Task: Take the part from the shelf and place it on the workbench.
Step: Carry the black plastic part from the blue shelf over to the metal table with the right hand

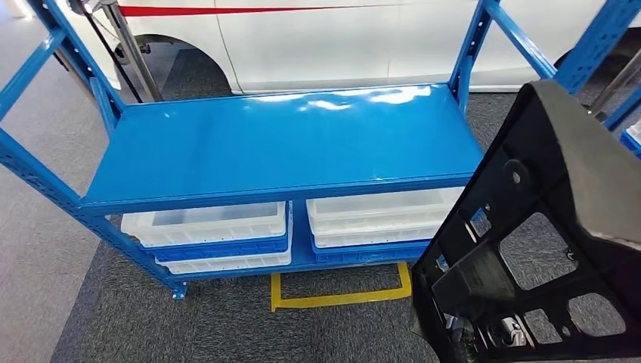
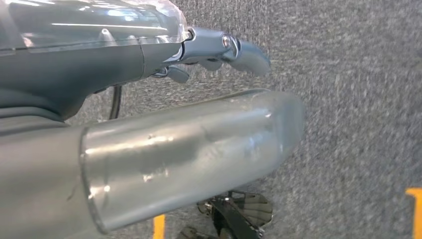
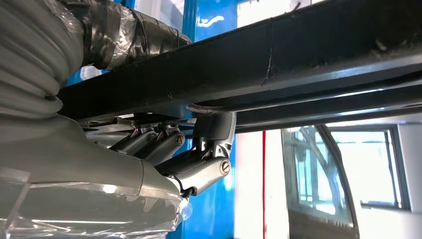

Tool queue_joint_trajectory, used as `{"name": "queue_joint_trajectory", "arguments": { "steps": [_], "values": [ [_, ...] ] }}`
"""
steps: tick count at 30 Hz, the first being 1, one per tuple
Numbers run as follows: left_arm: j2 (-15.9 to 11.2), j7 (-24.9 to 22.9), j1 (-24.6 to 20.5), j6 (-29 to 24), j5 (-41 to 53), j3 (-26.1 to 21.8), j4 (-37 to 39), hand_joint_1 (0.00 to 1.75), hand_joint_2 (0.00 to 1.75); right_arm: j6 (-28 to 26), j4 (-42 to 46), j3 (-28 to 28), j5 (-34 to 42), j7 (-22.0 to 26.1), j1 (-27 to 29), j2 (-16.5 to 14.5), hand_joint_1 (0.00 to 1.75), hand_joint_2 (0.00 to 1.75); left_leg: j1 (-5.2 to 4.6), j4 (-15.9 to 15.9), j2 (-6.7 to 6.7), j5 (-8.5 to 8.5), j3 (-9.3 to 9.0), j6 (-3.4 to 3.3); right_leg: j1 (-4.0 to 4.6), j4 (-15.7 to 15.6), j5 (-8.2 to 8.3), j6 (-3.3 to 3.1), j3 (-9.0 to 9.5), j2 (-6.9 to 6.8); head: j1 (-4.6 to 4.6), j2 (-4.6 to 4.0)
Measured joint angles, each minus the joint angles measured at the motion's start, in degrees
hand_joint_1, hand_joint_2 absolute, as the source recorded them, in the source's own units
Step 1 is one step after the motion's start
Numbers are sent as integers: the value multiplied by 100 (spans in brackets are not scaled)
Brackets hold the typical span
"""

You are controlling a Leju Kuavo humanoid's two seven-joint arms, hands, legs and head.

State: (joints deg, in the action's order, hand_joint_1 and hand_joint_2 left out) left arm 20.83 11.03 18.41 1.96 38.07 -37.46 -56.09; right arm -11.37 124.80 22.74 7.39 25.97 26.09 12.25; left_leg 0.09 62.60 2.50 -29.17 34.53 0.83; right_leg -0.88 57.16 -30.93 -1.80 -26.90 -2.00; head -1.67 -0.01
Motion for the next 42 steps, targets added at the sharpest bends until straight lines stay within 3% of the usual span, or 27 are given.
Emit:
{"name": "queue_joint_trajectory", "arguments": {
  "steps": [2,3,6,7,8,10,11,13,14,15,16,18,20,21,24,26,28,30,31,32,33,35,37,39,40,42],
  "values": [
    [0,-5,33,-2,-17,1,-5,0,0,1,0,-1,0,-11,6,3,175,175,10,587,-137,-326,162,7,11,17,67,-23,-98,147,0,1],
    [0,-8,51,-2,-27,3,-11,0,0,1,0,-2,0,-18,11,4,175,175,10,534,-290,-329,31,-30,17,39,112,-23,-163,292,0,1],
    [-5,-15,81,-2,-59,13,-29,0,0,-2,3,-3,-2,-29,17,7,175,175,0,-488,-690,63,-661,-175,6,95,202,64,-291,654,-2,0],
    [-8,-19,86,-2,-72,16,-35,0,0,-3,4,-3,-2,-33,21,9,175,175,-6,-539,-691,51,-685,-187,-7,94,227,104,-322,718,-4,0],
    [-6,-21,88,-2,-82,25,-49,0,0,-5,7,-3,-3,-41,29,10,175,175,0,-590,-626,63,-683,-196,-11,90,250,146,-348,778,-8,-1],
    [-2,-25,87,-2,-92,55,-74,0,0,-13,16,-7,-8,-57,49,16,175,175,27,-707,-473,103,-694,-234,5,198,188,198,-437,654,1,-1],
    [1,-27,92,-2,-94,70,-84,0,0,-16,23,-11,-11,-62,52,20,175,175,43,-755,-392,130,-694,-255,16,396,58,215,-542,521,7,0],
    [3,-31,108,-2,-97,88,-85,0,0,-20,31,-20,-16,-65,54,28,175,175,39,-772,-230,145,-666,-288,7,1077,-318,249,-877,291,17,0],
    [4,-36,114,-2,-98,92,-85,0,0,-21,31,-23,-18,-67,58,33,175,175,36,-764,-144,141,-648,-293,-6,1424,-457,272,-1042,262,16,0],
    [4,-40,117,-2,-100,96,-85,0,0,-25,31,-26,-20,-72,65,37,175,175,35,-754,-62,134,-634,-291,-20,1624,-497,293,-1132,247,16,-1],
    [5,-44,116,-2,-103,100,-85,0,0,-30,31,-29,-21,-76,73,41,175,175,36,-743,15,125,-626,-283,-36,1623,-430,311,-1119,229,16,0],
    [6,-47,114,-2,-106,111,-85,0,0,-42,32,-35,-28,-83,82,45,175,175,43,-697,147,90,-627,-245,-65,1017,-83,336,-776,102,17,0],
    [4,-50,114,-2,-108,119,-85,0,0,-56,35,-38,-39,-87,88,48,175,175,23,-615,255,27,-625,-174,-49,369,125,303,-431,-106,15,0],
    [3,-51,113,-2,-110,121,-85,0,0,-67,38,-39,-45,-91,94,49,175,175,11,-579,302,2,-628,-140,-35,220,145,269,-364,-160,13,-1],
    [2,-54,99,-2,-127,125,-91,0,0,-91,48,-43,-59,-115,121,50,175,175,13,-540,400,-34,-662,-56,-13,193,158,146,-409,-17,9,-1],
    [2,-55,95,-2,-139,126,-99,0,0,-93,57,-46,-69,-126,136,51,175,175,40,-323,200,-223,-581,1,-31,169,199,75,-430,90,8,0],
    [2,-57,105,-2,-145,125,-102,0,0,-93,63,-47,-74,-133,142,52,175,175,57,341,-92,-617,-287,36,-34,162,225,32,-458,195,6,0],
    [2,-62,116,-1,-152,125,-102,0,0,-96,65,-47,-74,-146,147,52,175,175,59,1030,-188,-862,34,35,-15,167,237,15,-481,326,6,-1],
    [2,-62,118,1,-155,125,-102,0,0,-98,66,-47,-74,-154,151,52,175,175,58,1125,-200,-820,85,21,-4,173,241,11,-483,400,6,-1],
    [2,-63,119,2,-157,125,-102,0,0,-102,66,-47,-74,-161,155,52,175,175,56,979,-217,-663,27,-3,6,179,242,11,-479,476,6,-1],
    [2,-65,120,3,-161,125,-102,0,0,-104,67,-47,-73,-167,159,52,175,175,52,644,-274,-433,-117,-39,14,183,242,11,-469,551,6,-1],
    [-2,-75,130,6,-178,122,-104,0,0,-106,70,-48,-69,-176,160,52,175,175,44,-94,-557,-68,-429,-131,18,194,248,27,-467,694,7,0],
    [-10,-93,143,7,-197,119,-113,0,0,-104,72,-52,-64,-183,167,54,175,175,28,-426,-733,13,-565,-192,-5,201,277,85,-514,829,7,0],
    [-11,-106,137,7,-208,125,-134,0,0,-103,78,-63,-59,-187,193,55,175,175,35,-523,-623,17,-595,-215,-22,192,318,170,-571,941,7,-1],
    [-9,-109,134,7,-211,130,-145,0,0,-101,82,-71,-57,-187,211,55,175,175,48,-589,-547,41,-613,-229,-12,217,307,199,-601,877,8,-1],
    [-4,-111,138,6,-216,137,-162,0,0,-99,95,-85,-57,-187,215,60,175,175,70,-697,-374,101,-634,-272,15,547,86,236,-773,556,20,0]
  ]
}}
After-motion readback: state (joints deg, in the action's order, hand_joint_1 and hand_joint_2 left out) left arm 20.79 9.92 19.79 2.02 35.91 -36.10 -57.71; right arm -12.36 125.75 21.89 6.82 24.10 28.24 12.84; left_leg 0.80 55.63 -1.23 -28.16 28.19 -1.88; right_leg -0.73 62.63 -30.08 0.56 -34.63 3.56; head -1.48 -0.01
